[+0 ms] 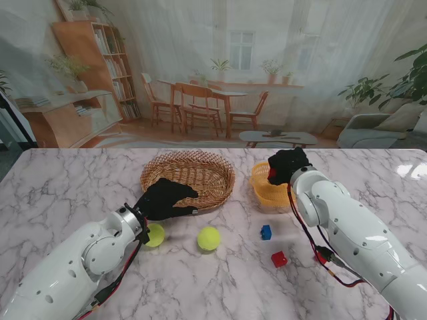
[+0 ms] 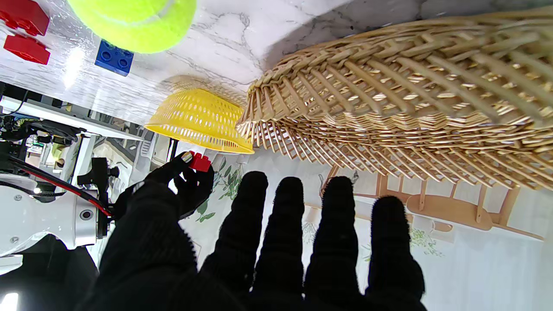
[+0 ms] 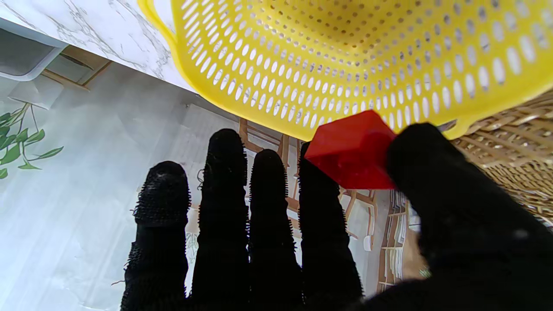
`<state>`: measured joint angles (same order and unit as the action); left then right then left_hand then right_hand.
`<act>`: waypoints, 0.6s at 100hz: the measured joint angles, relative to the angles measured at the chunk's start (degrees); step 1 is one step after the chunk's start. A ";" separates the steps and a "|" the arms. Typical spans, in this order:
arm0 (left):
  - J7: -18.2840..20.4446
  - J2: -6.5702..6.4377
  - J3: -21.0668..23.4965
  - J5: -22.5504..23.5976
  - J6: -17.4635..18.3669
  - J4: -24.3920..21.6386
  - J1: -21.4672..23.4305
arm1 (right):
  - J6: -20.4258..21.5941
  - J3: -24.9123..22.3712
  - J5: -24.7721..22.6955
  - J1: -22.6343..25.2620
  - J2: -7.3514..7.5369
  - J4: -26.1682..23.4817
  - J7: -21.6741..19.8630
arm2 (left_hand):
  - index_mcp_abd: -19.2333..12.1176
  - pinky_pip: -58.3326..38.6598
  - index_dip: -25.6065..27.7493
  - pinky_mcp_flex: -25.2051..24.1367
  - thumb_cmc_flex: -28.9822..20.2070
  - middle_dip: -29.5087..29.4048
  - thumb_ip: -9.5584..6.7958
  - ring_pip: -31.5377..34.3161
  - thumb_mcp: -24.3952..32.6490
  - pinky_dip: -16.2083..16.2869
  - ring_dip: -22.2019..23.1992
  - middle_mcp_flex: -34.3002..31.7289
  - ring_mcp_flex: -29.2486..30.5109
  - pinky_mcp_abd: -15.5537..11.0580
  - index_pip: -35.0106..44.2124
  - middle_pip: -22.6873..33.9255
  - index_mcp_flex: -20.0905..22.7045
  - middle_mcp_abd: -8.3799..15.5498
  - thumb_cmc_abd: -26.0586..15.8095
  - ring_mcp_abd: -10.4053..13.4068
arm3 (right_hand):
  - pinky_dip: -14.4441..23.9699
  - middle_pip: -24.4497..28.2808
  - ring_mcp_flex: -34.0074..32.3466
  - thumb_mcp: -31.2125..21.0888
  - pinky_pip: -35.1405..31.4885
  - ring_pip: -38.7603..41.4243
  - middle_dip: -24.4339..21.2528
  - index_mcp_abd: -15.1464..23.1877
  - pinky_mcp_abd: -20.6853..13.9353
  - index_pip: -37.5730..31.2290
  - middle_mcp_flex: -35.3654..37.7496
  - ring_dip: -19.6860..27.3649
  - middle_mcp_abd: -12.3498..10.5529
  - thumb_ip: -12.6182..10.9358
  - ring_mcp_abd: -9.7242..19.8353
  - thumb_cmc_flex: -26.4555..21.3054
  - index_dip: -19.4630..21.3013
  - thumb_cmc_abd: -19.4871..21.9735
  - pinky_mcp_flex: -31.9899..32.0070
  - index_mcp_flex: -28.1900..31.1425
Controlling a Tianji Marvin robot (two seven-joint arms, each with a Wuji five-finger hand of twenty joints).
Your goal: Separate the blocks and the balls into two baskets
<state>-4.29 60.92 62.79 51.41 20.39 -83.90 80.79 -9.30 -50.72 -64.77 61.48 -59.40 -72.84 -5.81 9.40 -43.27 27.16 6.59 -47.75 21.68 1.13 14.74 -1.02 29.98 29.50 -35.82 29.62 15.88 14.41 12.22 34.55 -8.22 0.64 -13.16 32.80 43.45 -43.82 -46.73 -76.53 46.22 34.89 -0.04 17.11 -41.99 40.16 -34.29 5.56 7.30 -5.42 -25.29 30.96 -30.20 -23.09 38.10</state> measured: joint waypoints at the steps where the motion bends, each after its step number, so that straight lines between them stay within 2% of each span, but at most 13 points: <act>1: -0.02 0.00 0.00 0.01 0.01 0.00 0.00 | -0.05 0.04 -0.04 0.00 0.00 0.06 0.06 | 0.00 0.00 0.00 0.00 0.00 0.00 0.00 0.00 0.00 0.00 0.00 0.00 0.00 0.00 0.00 0.00 0.00 0.00 0.00 0.00 | 0.00 0.00 0.18 0.00 0.00 0.00 0.00 0.01 -0.01 0.88 -0.69 0.00 0.00 -0.06 0.00 0.69 0.12 0.01 0.03 0.47; 9: -0.09 0.00 0.01 0.06 0.02 0.03 0.00 | -0.36 0.20 -0.22 0.03 -0.05 0.54 0.72 | 0.00 0.00 0.00 0.00 0.00 0.00 0.00 0.00 0.00 0.00 0.00 0.00 0.00 0.00 0.00 0.00 0.00 0.00 0.00 0.00 | -0.01 -0.24 2.08 0.94 0.14 -0.02 -0.25 0.06 -0.12 4.73 -2.91 0.04 0.73 -0.52 -0.01 4.79 0.66 -0.07 1.46 -1.08; 14: -0.12 0.00 0.01 0.11 0.02 0.03 -0.01 | -0.59 0.21 0.00 0.08 -0.12 0.84 1.30 | 0.00 0.00 0.00 0.00 0.00 0.00 0.00 0.00 0.00 0.00 0.00 0.00 0.00 0.00 0.00 0.00 0.00 0.00 0.00 0.00 | -0.03 -1.36 3.63 3.51 0.23 -0.87 -0.83 0.07 -0.18 8.39 -4.80 0.58 1.03 -0.52 -0.21 6.65 0.67 0.20 2.49 -2.39; 26: -0.14 0.00 0.00 0.16 0.04 0.05 -0.03 | -1.62 0.30 0.48 0.32 -0.29 1.41 3.32 | 0.00 0.00 0.01 0.00 0.00 0.00 0.00 0.00 0.00 0.00 0.00 0.00 0.00 0.00 0.00 0.00 0.00 0.00 0.00 0.00 | -0.05 -2.02 5.42 6.54 0.63 -1.33 -1.53 -0.68 -0.66 12.86 -6.99 0.67 1.56 -0.54 -0.46 7.25 0.62 0.98 3.74 -5.02; 34: -0.14 0.00 -0.04 0.15 0.04 0.06 -0.05 | -1.60 -0.26 0.08 0.79 -0.38 1.29 3.19 | 0.00 0.00 0.00 0.00 0.00 0.00 0.00 0.00 0.00 0.00 0.00 0.00 0.00 0.00 0.00 0.00 0.00 0.00 0.00 0.00 | 0.02 -2.02 5.44 7.11 0.66 -1.33 -1.98 -0.68 -0.71 12.71 -6.93 0.68 1.59 -0.57 -0.47 7.25 0.60 0.98 4.03 -5.03; 45: -0.13 0.00 -0.06 0.10 0.04 0.06 -0.06 | -0.50 -3.71 -1.94 2.98 -0.48 -0.83 1.94 | 0.00 0.00 0.01 0.00 0.00 0.00 0.00 0.00 0.00 0.00 0.00 0.00 0.00 0.00 0.00 0.00 0.00 0.00 0.00 0.00 | 0.04 -2.03 5.44 7.11 0.74 -1.33 -2.04 -0.68 -0.72 12.96 -6.93 0.69 1.62 -0.58 -0.48 7.25 0.60 0.98 4.05 -5.03; 60: -0.11 0.00 -0.09 0.09 0.02 0.06 -0.07 | 3.18 -9.08 -5.11 7.05 -0.26 -6.18 1.27 | 0.00 0.00 0.01 0.00 0.00 0.00 0.00 0.00 0.00 0.00 0.00 0.00 0.00 0.00 0.01 0.00 0.00 0.00 0.00 0.00 | 0.06 -2.04 5.62 7.11 0.76 -1.33 -2.16 -0.68 -0.72 13.00 -6.93 0.71 1.63 -0.59 -0.48 7.25 0.60 1.57 4.18 -5.03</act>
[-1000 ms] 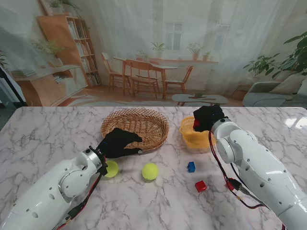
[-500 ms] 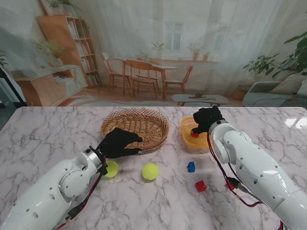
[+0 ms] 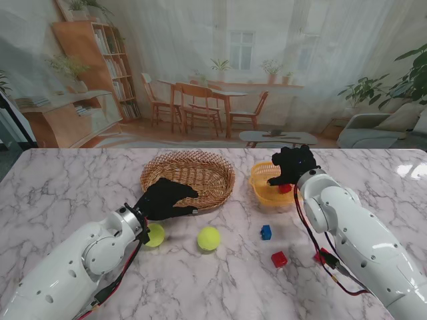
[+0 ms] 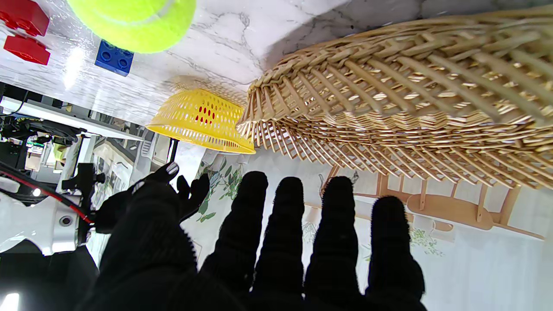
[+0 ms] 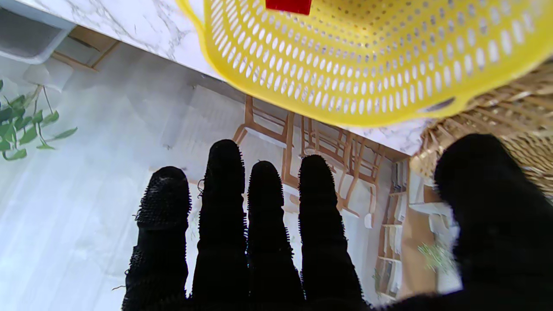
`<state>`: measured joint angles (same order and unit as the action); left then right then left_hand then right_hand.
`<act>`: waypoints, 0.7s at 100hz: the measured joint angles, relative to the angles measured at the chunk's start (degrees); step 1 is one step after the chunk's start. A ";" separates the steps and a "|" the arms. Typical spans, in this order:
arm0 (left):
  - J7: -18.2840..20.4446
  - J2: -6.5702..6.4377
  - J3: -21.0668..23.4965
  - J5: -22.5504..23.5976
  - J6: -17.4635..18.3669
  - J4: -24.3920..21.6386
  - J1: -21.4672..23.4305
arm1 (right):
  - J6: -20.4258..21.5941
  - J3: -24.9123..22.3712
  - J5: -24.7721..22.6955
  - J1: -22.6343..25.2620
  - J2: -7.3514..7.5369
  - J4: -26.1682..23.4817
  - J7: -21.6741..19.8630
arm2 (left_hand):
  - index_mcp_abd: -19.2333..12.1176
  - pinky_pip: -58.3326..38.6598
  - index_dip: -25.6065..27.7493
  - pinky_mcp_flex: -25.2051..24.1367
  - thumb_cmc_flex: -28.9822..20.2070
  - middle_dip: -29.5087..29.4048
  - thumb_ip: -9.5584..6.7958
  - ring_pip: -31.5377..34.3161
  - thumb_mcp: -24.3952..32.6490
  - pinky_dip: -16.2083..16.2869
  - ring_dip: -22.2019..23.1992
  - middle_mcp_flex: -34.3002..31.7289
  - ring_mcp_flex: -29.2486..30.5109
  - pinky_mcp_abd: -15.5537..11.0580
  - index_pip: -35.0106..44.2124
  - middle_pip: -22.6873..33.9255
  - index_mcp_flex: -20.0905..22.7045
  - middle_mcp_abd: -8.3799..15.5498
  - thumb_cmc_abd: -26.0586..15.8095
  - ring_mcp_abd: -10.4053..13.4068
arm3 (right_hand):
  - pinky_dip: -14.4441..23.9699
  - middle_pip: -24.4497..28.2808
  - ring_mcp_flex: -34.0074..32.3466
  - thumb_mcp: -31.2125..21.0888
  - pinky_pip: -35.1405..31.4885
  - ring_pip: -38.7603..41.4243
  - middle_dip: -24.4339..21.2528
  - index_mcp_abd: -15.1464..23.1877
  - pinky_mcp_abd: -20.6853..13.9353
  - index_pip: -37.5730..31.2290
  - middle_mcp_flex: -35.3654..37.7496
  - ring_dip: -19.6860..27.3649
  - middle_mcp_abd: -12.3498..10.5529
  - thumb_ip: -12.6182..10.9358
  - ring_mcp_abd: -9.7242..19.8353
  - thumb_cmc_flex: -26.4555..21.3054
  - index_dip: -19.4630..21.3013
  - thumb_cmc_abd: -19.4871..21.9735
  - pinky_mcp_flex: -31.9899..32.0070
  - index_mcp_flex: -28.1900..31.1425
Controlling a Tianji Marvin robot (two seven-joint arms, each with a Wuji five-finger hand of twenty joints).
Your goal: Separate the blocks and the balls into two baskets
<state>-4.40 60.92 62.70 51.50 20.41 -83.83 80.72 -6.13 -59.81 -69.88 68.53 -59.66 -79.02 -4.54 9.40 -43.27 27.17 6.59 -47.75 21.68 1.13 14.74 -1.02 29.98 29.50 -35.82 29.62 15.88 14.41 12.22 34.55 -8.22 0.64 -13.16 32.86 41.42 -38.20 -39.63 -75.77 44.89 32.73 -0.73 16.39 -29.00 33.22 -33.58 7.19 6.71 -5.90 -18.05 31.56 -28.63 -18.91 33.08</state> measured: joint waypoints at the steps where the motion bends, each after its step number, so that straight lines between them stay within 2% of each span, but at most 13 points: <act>1: 0.00 0.00 0.00 0.00 0.00 0.00 0.00 | 0.30 -0.37 -0.24 0.29 0.00 -0.38 -0.02 | 0.00 0.00 0.00 0.00 0.00 0.00 0.00 0.00 0.00 0.00 0.00 0.00 0.00 0.00 0.00 0.00 0.00 0.00 0.00 0.00 | 0.00 0.00 0.00 0.00 0.01 0.00 0.00 0.00 0.00 0.00 0.00 0.00 0.00 0.00 0.00 -0.01 0.00 0.00 0.04 0.02; 11: 0.00 0.00 0.00 0.00 -0.01 0.00 0.00 | 3.33 -4.69 -2.92 3.83 0.10 -5.03 -0.43 | 0.00 0.00 0.00 0.00 0.00 0.00 0.00 0.00 0.00 0.00 0.00 0.00 0.00 0.00 0.01 0.00 0.00 0.00 0.00 0.00 | 0.00 -0.05 0.00 0.00 0.16 0.00 -0.47 0.00 0.00 -0.04 0.16 0.04 0.01 -0.01 -0.09 -0.01 0.10 0.00 0.09 1.55; 24: -0.10 0.00 0.18 0.03 -0.01 0.00 0.05 | 4.83 -9.04 -3.33 8.76 0.24 -10.24 0.34 | 0.00 0.00 0.00 0.00 0.00 0.00 0.00 0.00 0.00 0.00 0.00 0.00 0.00 0.00 0.01 0.00 0.00 0.00 0.00 0.00 | 0.00 -0.05 0.00 0.02 0.48 0.00 -0.47 0.00 0.00 -0.35 0.21 0.16 0.01 -0.02 -0.19 -0.01 0.33 0.00 0.10 1.73; 36: -0.32 0.01 0.32 0.04 -0.01 0.01 0.08 | 5.51 -12.57 -5.97 14.17 0.25 -13.70 3.71 | 0.00 0.00 0.00 0.01 0.00 0.00 0.00 0.00 0.00 0.00 0.00 0.00 0.00 0.00 0.01 0.00 0.00 0.00 0.00 0.00 | 0.00 -0.07 0.00 0.04 0.59 0.00 -0.47 0.00 0.00 -0.42 0.23 0.63 0.01 -0.03 -0.27 -0.01 0.94 0.00 0.10 1.73; 47: -0.31 0.01 0.39 0.04 -0.04 0.02 0.11 | 6.27 -14.79 -6.41 18.88 0.32 -15.80 6.24 | 0.00 0.00 0.00 0.01 0.00 0.00 0.00 0.00 0.00 0.00 0.00 0.00 0.00 0.00 0.01 0.00 0.00 0.01 0.00 0.00 | 0.00 -0.15 0.00 0.05 0.60 0.00 -0.47 0.00 0.00 -1.26 0.99 0.63 0.01 -0.04 -0.29 -0.02 1.05 0.00 0.10 1.77; 55: -0.31 0.03 0.66 0.08 -0.05 0.02 0.21 | 6.46 -16.51 -6.93 22.80 0.30 -16.97 9.68 | 0.00 0.00 0.00 0.01 0.00 0.00 0.00 0.00 0.00 0.00 0.00 0.00 0.00 0.00 0.01 0.00 0.00 0.01 0.00 0.00 | 0.00 -0.51 -0.01 0.05 0.60 0.00 -0.47 0.00 0.00 -1.26 0.99 0.64 0.01 -0.59 -0.29 -0.02 1.60 0.00 0.10 1.77; 62: -0.36 0.04 0.87 0.13 -0.10 0.01 0.30 | 5.97 -18.30 -9.04 27.09 0.27 -18.33 12.97 | 0.00 0.00 0.00 0.01 0.00 0.00 0.00 0.00 0.00 0.00 0.00 0.00 0.00 0.00 0.01 0.00 0.00 0.01 0.00 0.00 | 0.00 -0.53 -0.24 0.07 0.60 -1.29 -0.47 0.00 0.00 -1.26 0.99 0.71 0.01 -0.60 -0.39 -0.02 1.62 0.00 0.10 1.77; 70: -0.39 0.03 0.86 0.13 -0.26 0.01 0.31 | 4.17 -19.55 -10.19 31.42 0.27 -19.66 14.44 | 0.00 0.00 0.00 0.01 0.00 0.00 0.00 0.00 0.00 0.00 0.00 0.00 0.00 0.00 0.02 0.00 0.00 0.01 0.00 0.00 | 0.00 -0.57 -0.24 1.14 0.61 -1.29 -0.47 0.00 0.00 -1.10 0.99 0.71 0.01 -0.60 -0.48 -0.02 1.64 -0.03 0.10 2.96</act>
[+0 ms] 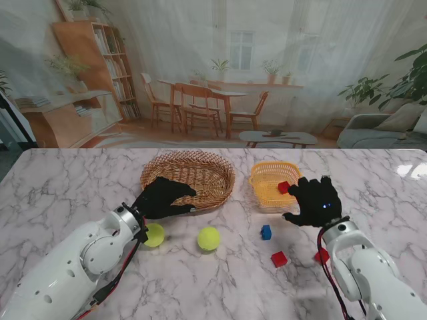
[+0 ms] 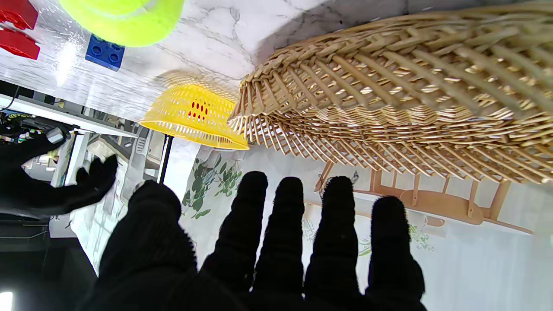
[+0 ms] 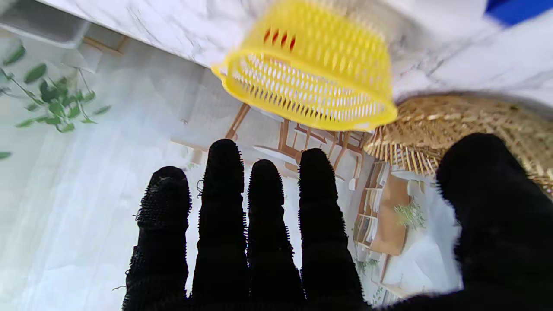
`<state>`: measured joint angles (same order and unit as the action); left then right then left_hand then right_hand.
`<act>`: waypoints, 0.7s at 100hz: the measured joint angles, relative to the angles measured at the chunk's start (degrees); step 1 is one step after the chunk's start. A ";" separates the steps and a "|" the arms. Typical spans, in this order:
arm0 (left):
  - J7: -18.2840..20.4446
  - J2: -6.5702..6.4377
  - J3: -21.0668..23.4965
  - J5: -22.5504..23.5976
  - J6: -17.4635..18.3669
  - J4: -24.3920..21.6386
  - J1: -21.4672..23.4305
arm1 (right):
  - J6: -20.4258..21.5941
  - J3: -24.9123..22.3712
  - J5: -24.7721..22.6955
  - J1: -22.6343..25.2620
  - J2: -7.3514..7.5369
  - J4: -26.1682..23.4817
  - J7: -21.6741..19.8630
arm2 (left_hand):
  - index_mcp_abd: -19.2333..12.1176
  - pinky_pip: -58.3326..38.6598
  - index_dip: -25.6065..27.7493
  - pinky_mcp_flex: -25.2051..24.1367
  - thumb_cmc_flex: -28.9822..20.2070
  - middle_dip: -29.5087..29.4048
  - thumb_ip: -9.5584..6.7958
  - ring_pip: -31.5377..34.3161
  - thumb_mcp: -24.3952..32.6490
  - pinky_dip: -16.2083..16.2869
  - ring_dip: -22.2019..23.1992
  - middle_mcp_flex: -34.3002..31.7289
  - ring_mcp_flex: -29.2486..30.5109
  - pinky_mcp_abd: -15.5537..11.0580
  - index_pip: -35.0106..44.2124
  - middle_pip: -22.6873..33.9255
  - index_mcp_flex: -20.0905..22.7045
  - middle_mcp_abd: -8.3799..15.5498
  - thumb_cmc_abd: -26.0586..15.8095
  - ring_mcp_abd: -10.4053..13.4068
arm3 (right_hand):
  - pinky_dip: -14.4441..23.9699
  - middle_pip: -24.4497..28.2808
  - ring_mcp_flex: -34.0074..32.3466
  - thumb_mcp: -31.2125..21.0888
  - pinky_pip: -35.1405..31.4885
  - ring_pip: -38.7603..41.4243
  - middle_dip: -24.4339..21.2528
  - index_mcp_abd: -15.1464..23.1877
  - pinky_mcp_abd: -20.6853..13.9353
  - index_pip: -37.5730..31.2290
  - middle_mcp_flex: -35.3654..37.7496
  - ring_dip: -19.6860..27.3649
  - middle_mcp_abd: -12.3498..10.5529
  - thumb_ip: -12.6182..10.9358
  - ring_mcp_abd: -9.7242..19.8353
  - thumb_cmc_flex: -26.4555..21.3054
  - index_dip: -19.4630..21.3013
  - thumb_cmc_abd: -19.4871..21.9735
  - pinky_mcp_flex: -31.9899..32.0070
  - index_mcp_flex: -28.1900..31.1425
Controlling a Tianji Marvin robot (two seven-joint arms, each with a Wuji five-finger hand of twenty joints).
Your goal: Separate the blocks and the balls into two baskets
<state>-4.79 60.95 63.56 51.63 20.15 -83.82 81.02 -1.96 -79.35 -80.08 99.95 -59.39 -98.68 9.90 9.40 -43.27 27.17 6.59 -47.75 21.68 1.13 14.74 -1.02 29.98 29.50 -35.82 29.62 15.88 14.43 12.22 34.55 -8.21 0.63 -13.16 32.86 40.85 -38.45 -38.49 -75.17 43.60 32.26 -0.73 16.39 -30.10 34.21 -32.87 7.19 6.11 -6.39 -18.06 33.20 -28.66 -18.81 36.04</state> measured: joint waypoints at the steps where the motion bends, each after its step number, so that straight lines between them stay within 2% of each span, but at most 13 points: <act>1: 0.00 0.00 -0.02 0.00 -0.02 0.00 0.00 | -0.18 -0.11 0.00 0.42 0.00 -0.11 0.11 | 0.00 0.00 0.00 0.00 0.00 0.00 0.00 0.00 0.00 0.00 0.00 0.00 0.00 0.00 0.00 0.00 0.00 0.00 0.00 0.00 | 0.00 0.00 0.00 0.06 0.00 0.00 0.00 0.00 0.00 0.00 0.01 0.00 0.00 -0.01 -0.04 0.00 0.00 0.00 0.00 0.00; 10: 0.08 -0.07 -0.39 -0.01 -0.22 0.10 -0.16 | -0.63 -1.31 -0.18 4.00 -0.07 -0.77 1.71 | 0.00 0.00 0.00 0.00 0.00 0.00 0.00 0.00 0.00 0.00 0.00 0.00 0.00 0.00 0.00 0.00 0.00 0.00 0.00 0.00 | 0.00 -0.02 -0.01 0.10 0.00 0.00 0.00 0.00 0.00 0.00 0.71 0.00 0.00 -0.01 -0.09 -0.01 0.01 0.00 0.00 0.00; 26: 0.29 -0.08 -0.79 -0.02 -0.34 0.28 -0.41 | -0.70 -3.58 -3.61 8.57 -0.12 -2.28 3.14 | 0.00 0.00 0.00 0.00 0.00 0.00 0.00 0.00 0.00 0.00 0.00 0.00 0.00 0.00 0.01 0.00 0.00 0.00 0.00 0.00 | 0.00 -0.07 -0.01 0.12 0.00 0.00 0.00 0.00 0.00 0.00 0.71 0.00 0.00 -0.01 -0.10 -0.01 0.10 0.00 0.00 0.00; 49: 0.36 -0.08 -0.73 0.08 -0.41 0.29 -0.39 | -2.95 -5.61 -4.50 12.58 -0.18 -4.10 4.76 | 0.00 0.00 0.00 0.00 0.00 0.00 0.00 0.00 0.00 0.00 0.00 0.00 0.00 0.00 0.02 0.00 0.00 0.00 0.00 0.00 | 0.00 -0.17 -0.01 0.16 0.04 -0.01 0.00 0.00 0.01 -0.41 0.81 0.00 0.00 -0.01 -0.25 -0.01 0.12 0.00 0.00 1.46; 70: 0.34 -0.08 -0.73 0.15 -0.48 0.29 -0.39 | -4.22 -7.62 -6.62 15.26 -0.29 -4.84 3.74 | 0.00 0.00 0.01 0.00 0.00 0.00 0.00 0.00 0.00 0.00 0.00 0.00 0.00 0.00 0.02 0.00 0.00 0.00 0.00 0.00 | 0.00 -0.63 -0.30 1.12 0.10 -0.01 0.00 0.00 0.01 -0.41 1.50 0.00 0.00 -0.01 -0.26 -0.01 0.13 0.00 0.00 2.22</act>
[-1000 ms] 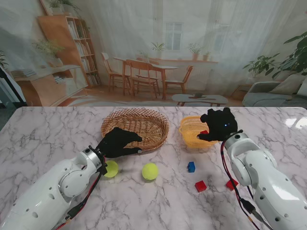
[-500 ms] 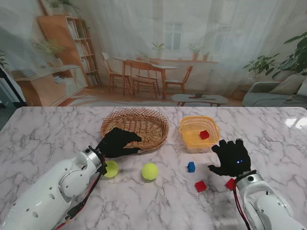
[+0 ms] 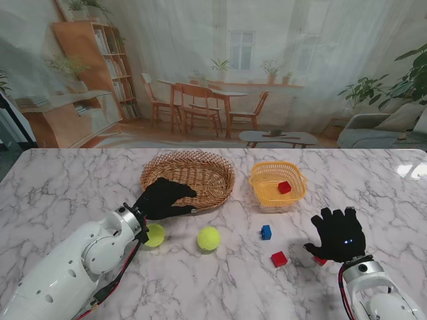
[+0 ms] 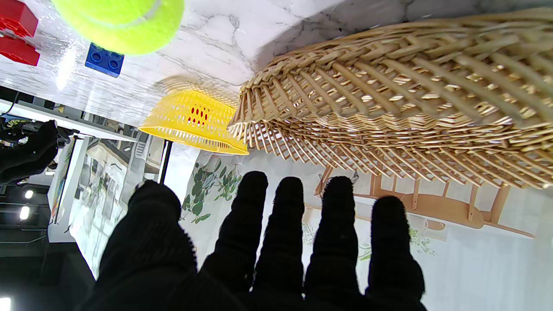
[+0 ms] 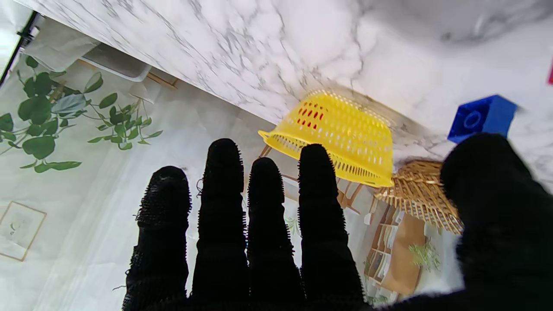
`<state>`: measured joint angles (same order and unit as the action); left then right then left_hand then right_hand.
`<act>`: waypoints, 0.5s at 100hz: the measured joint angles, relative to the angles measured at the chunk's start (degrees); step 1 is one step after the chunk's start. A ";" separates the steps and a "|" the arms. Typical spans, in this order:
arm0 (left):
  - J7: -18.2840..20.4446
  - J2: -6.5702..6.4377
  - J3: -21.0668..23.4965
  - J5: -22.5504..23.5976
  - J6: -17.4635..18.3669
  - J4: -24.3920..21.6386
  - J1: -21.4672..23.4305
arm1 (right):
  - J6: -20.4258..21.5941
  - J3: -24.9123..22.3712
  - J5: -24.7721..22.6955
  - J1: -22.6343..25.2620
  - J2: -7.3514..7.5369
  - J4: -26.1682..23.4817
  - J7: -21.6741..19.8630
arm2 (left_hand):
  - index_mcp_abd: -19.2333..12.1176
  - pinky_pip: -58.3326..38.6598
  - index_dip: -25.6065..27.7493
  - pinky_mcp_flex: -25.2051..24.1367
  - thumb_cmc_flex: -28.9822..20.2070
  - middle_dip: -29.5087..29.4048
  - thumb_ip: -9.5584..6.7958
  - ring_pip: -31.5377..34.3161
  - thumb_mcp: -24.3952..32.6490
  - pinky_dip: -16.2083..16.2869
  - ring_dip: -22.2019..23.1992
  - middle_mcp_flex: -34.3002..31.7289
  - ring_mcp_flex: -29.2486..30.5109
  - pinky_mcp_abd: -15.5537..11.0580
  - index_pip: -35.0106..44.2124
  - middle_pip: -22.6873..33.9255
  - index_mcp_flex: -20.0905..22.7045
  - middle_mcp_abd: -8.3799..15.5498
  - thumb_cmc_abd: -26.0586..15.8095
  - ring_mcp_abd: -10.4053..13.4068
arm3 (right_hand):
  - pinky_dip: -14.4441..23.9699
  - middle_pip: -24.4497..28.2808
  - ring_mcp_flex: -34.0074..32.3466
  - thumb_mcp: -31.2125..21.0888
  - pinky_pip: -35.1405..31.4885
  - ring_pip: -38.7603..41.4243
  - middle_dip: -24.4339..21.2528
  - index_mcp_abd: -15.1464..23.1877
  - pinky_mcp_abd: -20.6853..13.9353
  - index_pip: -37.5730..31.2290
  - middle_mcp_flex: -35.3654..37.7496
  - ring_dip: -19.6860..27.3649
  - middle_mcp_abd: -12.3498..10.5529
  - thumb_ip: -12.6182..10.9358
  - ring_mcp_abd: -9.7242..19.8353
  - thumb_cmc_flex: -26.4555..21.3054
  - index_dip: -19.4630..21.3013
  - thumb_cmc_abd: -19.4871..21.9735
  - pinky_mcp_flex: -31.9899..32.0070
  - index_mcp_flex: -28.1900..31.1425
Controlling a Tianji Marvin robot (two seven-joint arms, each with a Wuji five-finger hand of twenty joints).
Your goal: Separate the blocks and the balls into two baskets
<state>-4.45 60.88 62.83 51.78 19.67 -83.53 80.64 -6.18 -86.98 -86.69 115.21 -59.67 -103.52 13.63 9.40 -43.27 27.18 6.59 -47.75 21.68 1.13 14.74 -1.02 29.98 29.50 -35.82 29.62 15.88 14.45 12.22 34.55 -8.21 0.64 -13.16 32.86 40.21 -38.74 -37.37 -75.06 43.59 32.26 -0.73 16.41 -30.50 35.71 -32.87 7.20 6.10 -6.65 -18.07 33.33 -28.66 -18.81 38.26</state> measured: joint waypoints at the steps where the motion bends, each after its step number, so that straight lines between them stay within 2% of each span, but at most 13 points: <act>1: 0.00 0.00 0.00 0.00 -0.01 0.00 0.00 | -0.19 -0.02 -0.12 0.10 0.01 0.00 -0.06 | 0.00 0.00 0.00 0.00 0.00 0.00 0.00 0.00 0.00 0.00 0.00 0.00 0.00 0.00 0.00 0.00 0.00 0.00 0.00 0.00 | 0.00 -0.01 0.00 0.00 0.00 0.00 0.00 0.00 0.00 0.00 0.00 0.00 0.00 0.00 0.00 0.00 0.00 0.00 0.00 0.00; 19: 0.19 -0.01 -0.07 0.00 -0.18 -0.01 0.00 | -3.47 0.10 -0.65 0.90 0.06 0.81 -0.06 | -0.01 0.00 0.00 0.00 0.00 0.00 0.00 0.00 0.00 0.00 0.00 0.00 0.00 0.00 0.00 0.00 0.00 0.00 0.00 0.00 | 0.00 -0.07 -0.01 0.05 0.00 0.00 0.00 0.00 0.00 0.00 0.05 0.00 0.00 0.00 0.00 0.00 0.01 0.00 0.00 0.00; 50: 0.17 -0.02 -0.04 0.05 -0.38 -0.02 0.00 | -5.92 0.72 -1.21 1.31 0.08 2.41 -2.63 | -0.01 0.00 0.00 0.00 0.00 0.00 0.00 0.00 0.00 0.00 0.00 0.00 0.00 0.00 0.01 0.00 0.00 0.00 0.00 0.00 | 0.02 -0.13 -0.01 0.57 0.01 0.00 0.00 0.00 0.00 0.01 0.05 0.00 0.00 -0.01 -0.01 0.00 0.62 0.01 0.00 0.01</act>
<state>-4.28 60.86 62.79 51.83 19.29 -83.55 80.64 -12.11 -86.25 -87.90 116.52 -59.60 -101.11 11.00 9.40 -43.27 27.18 6.59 -47.75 21.68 1.13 14.74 -1.02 29.98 29.50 -35.82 29.62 15.88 14.47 12.22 34.55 -8.21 0.64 -13.16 32.88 40.08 -38.76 -36.80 -75.06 43.59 32.26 -0.73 16.41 -30.50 35.76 -32.87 7.20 6.09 -6.65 -18.07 33.95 -28.65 -18.81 38.27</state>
